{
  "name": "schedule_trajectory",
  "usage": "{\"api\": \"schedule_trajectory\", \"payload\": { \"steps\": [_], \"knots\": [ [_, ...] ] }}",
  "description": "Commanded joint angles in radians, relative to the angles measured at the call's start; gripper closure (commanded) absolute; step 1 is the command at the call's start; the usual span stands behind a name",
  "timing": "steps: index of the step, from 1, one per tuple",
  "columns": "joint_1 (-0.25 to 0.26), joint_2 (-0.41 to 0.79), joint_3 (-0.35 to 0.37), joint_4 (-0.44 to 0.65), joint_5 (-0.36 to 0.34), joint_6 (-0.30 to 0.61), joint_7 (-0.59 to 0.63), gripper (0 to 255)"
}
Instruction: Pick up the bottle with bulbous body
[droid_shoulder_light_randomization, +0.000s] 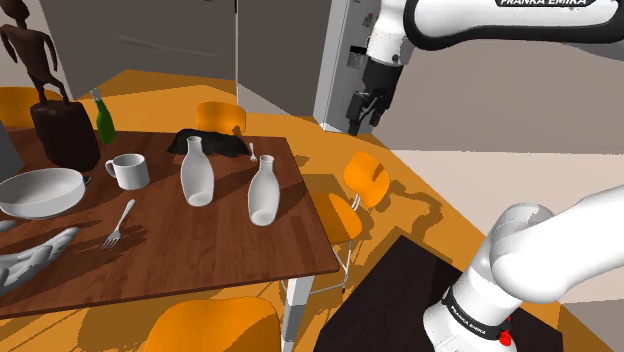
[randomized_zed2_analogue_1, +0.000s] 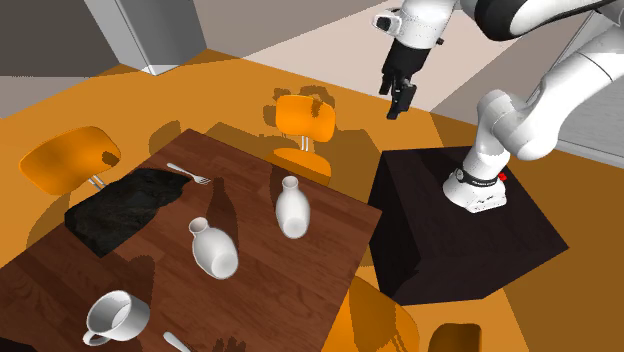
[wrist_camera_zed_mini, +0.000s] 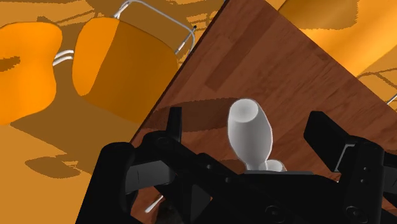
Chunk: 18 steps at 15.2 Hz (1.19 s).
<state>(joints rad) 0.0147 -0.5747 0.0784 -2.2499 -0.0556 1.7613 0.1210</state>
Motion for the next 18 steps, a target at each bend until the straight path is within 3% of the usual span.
{"api": "schedule_trajectory", "payload": {
  "steps": [1,10,18],
  "knots": [
    [0.003,0.067,0.011,0.013,0.009,0.053,0.018,0],
    [0.006,0.385,0.032,0.145,0.026,0.232,0.055,0],
    [0.017,0.686,0.045,0.353,0.027,0.32,0.083,0]
  ]
}}
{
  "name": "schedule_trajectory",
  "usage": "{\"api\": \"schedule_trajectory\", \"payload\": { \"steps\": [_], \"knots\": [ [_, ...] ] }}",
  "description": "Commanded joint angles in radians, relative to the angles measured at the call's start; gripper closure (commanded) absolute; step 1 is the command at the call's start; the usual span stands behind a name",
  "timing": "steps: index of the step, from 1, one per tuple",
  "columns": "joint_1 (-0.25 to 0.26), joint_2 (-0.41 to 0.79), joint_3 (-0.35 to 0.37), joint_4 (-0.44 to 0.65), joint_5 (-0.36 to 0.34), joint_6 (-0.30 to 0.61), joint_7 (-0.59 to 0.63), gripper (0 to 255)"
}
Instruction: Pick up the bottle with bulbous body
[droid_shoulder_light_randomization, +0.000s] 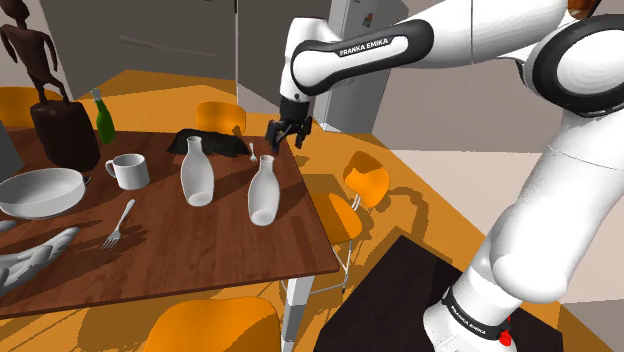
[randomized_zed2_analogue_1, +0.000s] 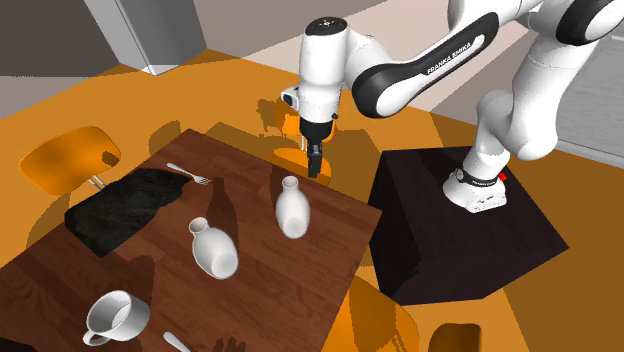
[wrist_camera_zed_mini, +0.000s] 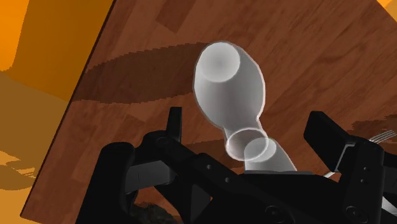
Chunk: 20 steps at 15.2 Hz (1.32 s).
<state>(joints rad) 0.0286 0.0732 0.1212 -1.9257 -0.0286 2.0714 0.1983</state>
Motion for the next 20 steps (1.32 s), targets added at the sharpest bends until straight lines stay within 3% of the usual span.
{"api": "schedule_trajectory", "payload": {
  "steps": [1,4,14,15,20],
  "knots": [
    [0.005,0.077,0.004,0.061,-0.001,0.016,0.008,0],
    [0.012,0.195,0.006,0.167,-0.002,0.025,0.017,0],
    [0.014,0.233,0.004,0.115,-0.008,0.116,0.02,0],
    [0.014,0.232,0.004,0.114,-0.008,0.115,0.02,255],
    [0.014,0.233,0.004,0.115,-0.008,0.115,0.02,255]
  ]
}}
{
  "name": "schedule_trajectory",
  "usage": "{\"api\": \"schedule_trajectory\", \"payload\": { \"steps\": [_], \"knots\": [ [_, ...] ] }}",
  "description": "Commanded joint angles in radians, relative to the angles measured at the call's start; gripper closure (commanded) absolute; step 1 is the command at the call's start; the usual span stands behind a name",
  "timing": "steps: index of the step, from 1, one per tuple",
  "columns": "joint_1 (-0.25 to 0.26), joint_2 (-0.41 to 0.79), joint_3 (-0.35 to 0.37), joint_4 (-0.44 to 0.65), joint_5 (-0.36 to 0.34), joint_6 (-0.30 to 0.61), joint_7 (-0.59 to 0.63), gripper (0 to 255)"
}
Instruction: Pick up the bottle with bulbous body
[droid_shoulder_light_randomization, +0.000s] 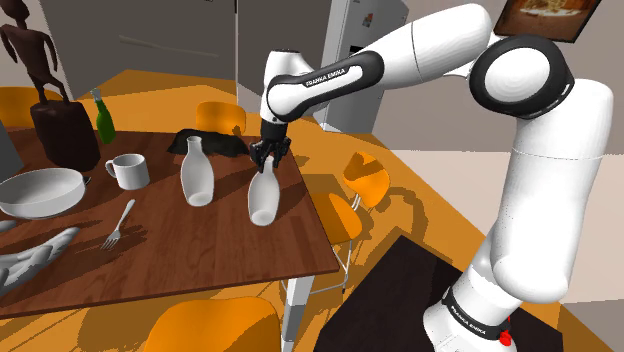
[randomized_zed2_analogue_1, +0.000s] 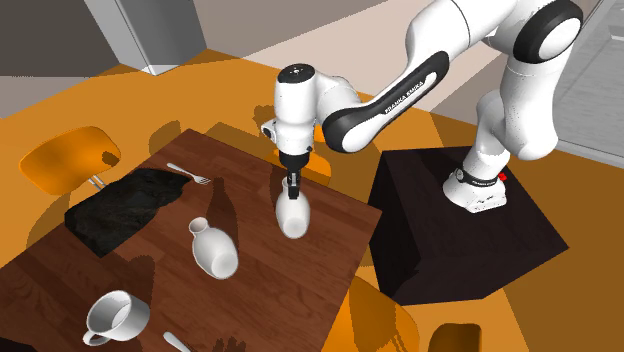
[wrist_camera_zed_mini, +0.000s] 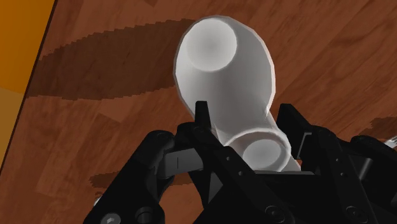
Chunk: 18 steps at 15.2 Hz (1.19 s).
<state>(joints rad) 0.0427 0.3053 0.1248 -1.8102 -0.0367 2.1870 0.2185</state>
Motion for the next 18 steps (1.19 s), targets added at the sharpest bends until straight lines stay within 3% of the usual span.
{"api": "schedule_trajectory", "payload": {
  "steps": [1,4,18],
  "knots": [
    [0.0,0.001,0.0,-0.001,0.0,0.0,0.0,255],
    [0.0,0.001,0.0,0.0,0.0,0.0,0.0,255],
    [-0.002,-0.057,0.003,0.111,0.01,-0.169,-0.006,255]
  ]
}}
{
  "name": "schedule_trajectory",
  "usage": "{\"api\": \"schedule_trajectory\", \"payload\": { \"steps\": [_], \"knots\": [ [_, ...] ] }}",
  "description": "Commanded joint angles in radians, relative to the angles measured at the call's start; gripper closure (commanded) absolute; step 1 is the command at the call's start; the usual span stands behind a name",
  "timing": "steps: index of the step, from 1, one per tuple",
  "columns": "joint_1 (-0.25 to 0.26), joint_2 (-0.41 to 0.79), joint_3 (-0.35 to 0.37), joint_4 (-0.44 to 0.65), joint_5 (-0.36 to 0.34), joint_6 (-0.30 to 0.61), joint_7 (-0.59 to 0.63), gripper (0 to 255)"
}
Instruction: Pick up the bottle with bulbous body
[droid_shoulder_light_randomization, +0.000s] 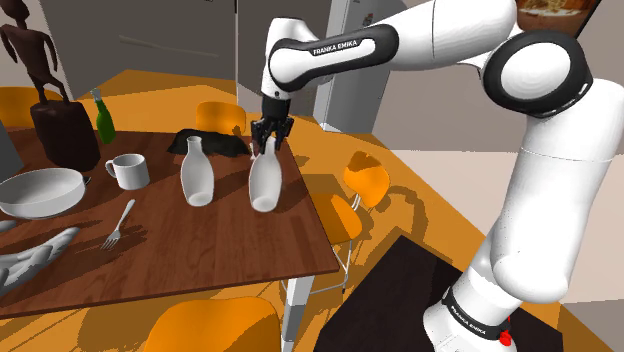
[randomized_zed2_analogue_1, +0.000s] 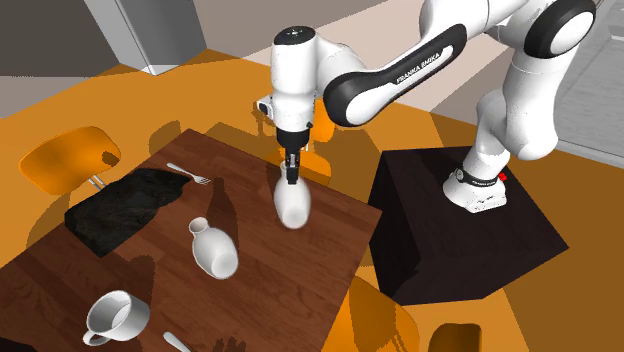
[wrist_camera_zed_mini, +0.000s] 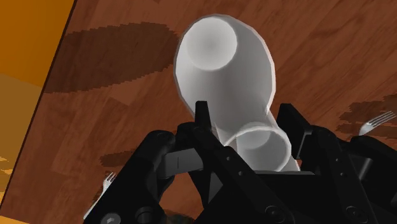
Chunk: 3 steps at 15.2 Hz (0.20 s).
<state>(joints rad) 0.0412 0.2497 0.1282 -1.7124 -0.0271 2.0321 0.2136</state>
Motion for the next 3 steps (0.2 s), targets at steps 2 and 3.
{"api": "schedule_trajectory", "payload": {
  "steps": [2,3],
  "knots": [
    [0.0,-0.005,0.0,0.024,0.001,-0.029,-0.001,255],
    [0.0,-0.004,0.0,0.025,0.001,-0.029,-0.001,255]
  ]
}}
